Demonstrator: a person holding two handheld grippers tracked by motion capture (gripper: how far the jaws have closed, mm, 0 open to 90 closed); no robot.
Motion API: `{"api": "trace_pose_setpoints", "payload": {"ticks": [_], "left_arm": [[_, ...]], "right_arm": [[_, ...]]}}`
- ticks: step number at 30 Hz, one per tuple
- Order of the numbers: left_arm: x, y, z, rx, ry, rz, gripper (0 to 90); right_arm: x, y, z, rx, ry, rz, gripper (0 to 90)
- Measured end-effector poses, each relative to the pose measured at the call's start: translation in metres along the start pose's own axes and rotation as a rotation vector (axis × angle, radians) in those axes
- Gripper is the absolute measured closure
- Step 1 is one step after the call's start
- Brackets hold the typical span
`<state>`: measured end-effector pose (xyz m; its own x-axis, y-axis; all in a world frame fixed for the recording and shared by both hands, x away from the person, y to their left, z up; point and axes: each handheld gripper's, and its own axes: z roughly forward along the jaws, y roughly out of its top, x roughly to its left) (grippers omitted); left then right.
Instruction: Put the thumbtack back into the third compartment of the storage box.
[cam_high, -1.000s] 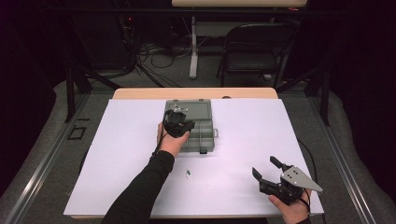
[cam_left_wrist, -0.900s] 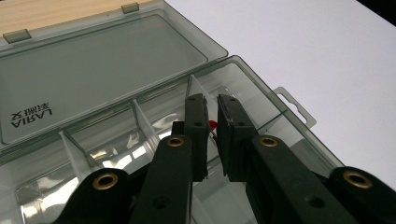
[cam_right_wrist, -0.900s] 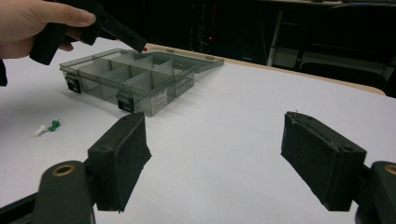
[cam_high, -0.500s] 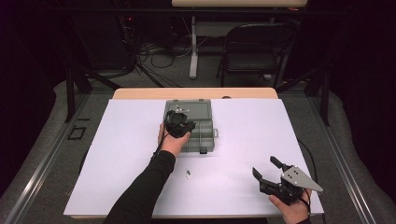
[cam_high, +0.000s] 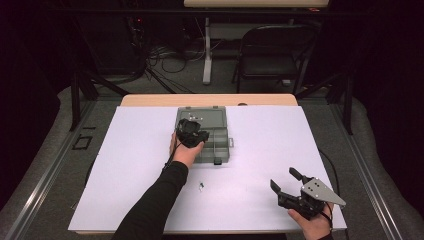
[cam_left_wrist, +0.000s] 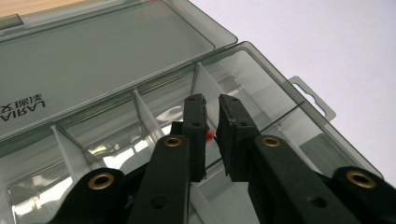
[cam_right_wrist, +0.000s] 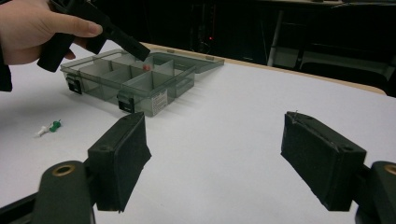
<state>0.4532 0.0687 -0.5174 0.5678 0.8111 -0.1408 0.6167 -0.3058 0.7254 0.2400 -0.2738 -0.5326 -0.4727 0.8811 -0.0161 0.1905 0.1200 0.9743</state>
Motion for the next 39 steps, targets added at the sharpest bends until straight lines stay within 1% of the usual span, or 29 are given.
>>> {"api": "trace_pose_setpoints", "payload": {"ticks": [3, 6, 10, 11, 13, 15, 16, 18, 20, 23, 27, 31, 34, 36, 39], "left_arm": [[0.001, 0.000, -0.001, -0.001, 0.004, -0.003, 75.0], [-0.001, 0.000, -0.003, -0.023, -0.005, -0.007, 67.2], [-0.004, 0.001, -0.007, -0.068, -0.010, 0.021, 54.1], [-0.004, 0.001, -0.008, -0.080, -0.013, 0.020, 51.2], [-0.005, 0.002, -0.010, -0.093, -0.019, 0.026, 46.8], [-0.006, 0.002, -0.015, -0.095, -0.022, 0.033, 43.2], [-0.006, 0.002, -0.017, -0.096, -0.031, 0.030, 42.2], [-0.008, 0.003, -0.022, -0.102, -0.042, 0.037, 39.9], [-0.010, 0.003, -0.028, -0.102, -0.048, 0.054, 38.5], [-0.013, 0.002, -0.039, -0.122, -0.056, 0.077, 36.2], [-0.015, -0.003, -0.054, -0.141, -0.076, 0.088, 34.2], [-0.015, -0.010, -0.067, -0.156, -0.094, 0.086, 32.4], [-0.014, -0.017, -0.076, -0.173, -0.104, 0.092, 32.0], [-0.012, -0.022, -0.082, -0.181, -0.096, 0.094, 32.0], [-0.009, -0.031, -0.091, -0.183, -0.090, 0.109, 32.1]], "right_arm": [[-0.001, 0.000, 0.000, -0.001, -0.002, 0.000, 21.9], [-0.001, 0.000, 0.000, -0.002, -0.003, -0.002, 21.9], [-0.001, 0.000, -0.001, -0.002, -0.004, 0.001, 21.9], [-0.001, 0.000, -0.001, -0.002, -0.005, -0.001, 21.9], [-0.001, 0.000, -0.001, -0.002, -0.005, 0.000, 21.9], [-0.001, 0.000, -0.001, -0.003, -0.006, 0.000, 21.9], [-0.001, 0.000, -0.001, -0.003, -0.006, 0.001, 21.9], [-0.001, 0.000, -0.001, -0.002, -0.007, 0.000, 21.9], [-0.001, 0.000, -0.001, -0.002, -0.007, 0.003, 21.9], [-0.002, 0.000, -0.002, -0.002, -0.008, 0.003, 21.9], [-0.001, 0.000, -0.002, -0.002, -0.010, -0.001, 21.9], [-0.001, 0.000, -0.001, 0.000, -0.009, 0.000, 21.8], [0.000, 0.000, -0.001, 0.010, -0.006, 0.000, 21.4], [0.000, 0.000, -0.001, 0.010, -0.006, 0.001, 21.2], [0.000, 0.000, -0.001, 0.010, -0.006, 0.002, 21.2]]}}
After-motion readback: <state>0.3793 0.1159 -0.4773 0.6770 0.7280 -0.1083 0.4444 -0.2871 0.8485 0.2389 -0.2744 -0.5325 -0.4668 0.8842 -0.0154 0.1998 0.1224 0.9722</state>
